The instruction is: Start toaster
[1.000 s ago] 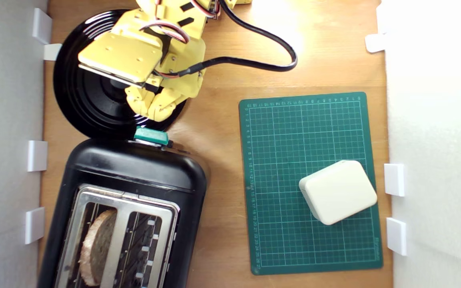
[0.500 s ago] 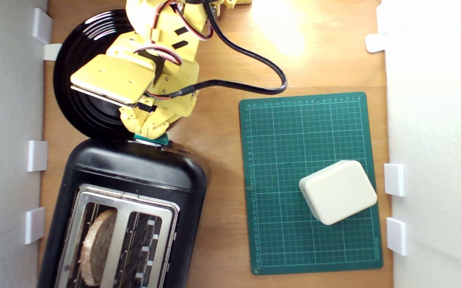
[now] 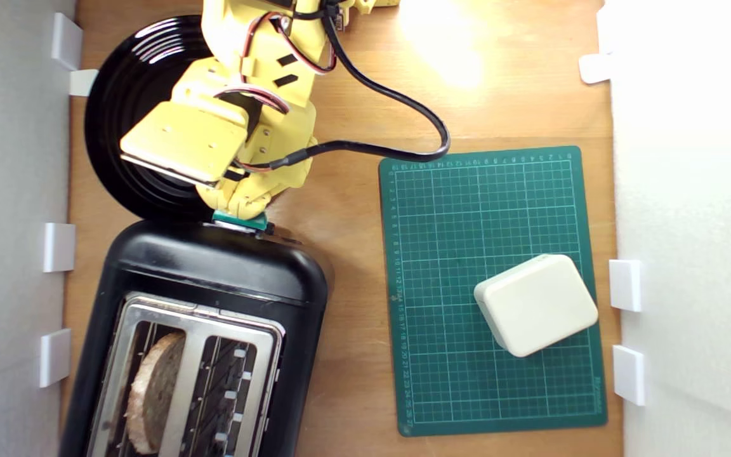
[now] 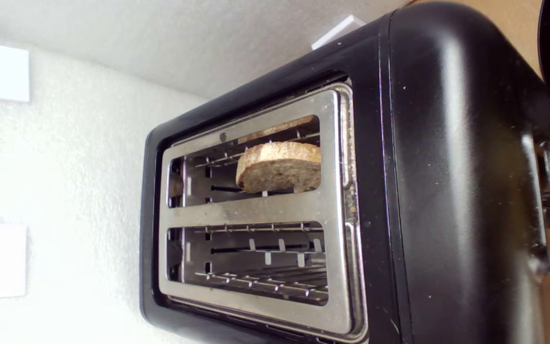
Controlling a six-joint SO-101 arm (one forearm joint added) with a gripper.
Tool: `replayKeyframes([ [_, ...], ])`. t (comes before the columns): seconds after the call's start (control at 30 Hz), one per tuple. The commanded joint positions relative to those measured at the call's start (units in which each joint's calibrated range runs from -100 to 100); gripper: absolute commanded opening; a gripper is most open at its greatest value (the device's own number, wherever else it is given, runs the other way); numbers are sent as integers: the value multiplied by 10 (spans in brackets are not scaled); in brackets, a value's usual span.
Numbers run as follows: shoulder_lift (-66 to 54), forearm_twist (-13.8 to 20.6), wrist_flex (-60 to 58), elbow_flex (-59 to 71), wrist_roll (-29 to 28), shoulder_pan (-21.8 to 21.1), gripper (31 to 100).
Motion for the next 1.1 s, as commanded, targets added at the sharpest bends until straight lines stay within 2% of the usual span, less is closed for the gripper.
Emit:
replayKeyframes([
  [0.0, 16, 5, -27, -8, -3, -9, 315],
  [0.4, 41, 4, -29, -2, -2, -10, 315],
  [0.57, 32, 9, -126, 94, -2, -13, 314],
  [1.07, 32, -1, -171, 225, -19, -9, 313],
])
